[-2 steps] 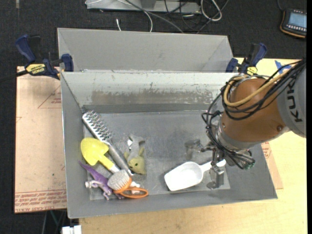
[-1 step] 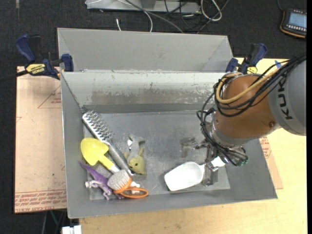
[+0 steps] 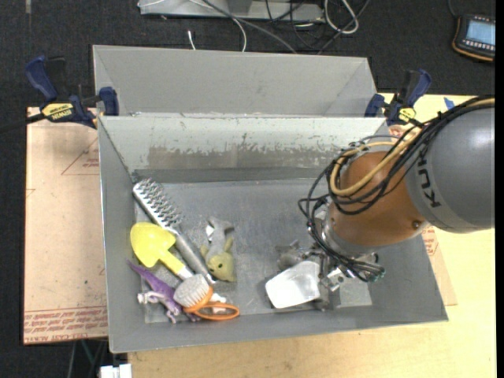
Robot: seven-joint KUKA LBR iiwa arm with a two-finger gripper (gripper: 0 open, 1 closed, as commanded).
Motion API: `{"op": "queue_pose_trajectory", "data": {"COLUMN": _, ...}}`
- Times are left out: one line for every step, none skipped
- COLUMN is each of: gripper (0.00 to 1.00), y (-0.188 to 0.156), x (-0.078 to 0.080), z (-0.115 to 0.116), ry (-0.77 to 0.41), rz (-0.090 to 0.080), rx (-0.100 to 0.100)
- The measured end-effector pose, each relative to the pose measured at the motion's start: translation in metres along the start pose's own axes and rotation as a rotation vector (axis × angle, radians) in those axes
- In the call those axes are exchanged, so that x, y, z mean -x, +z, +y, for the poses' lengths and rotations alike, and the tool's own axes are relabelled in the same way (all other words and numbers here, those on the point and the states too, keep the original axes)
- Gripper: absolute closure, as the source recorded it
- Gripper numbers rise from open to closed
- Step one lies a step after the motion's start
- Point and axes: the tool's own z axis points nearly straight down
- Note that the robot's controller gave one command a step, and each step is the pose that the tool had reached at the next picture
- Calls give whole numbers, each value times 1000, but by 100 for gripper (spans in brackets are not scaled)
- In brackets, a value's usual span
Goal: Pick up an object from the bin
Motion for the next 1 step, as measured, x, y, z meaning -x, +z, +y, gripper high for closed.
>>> {"op": "queue_pose_trajectory", "data": {"gripper": 100, "y": 0, "x": -2, "z": 4, "ry": 13, "rz": 3, "rx": 2}}
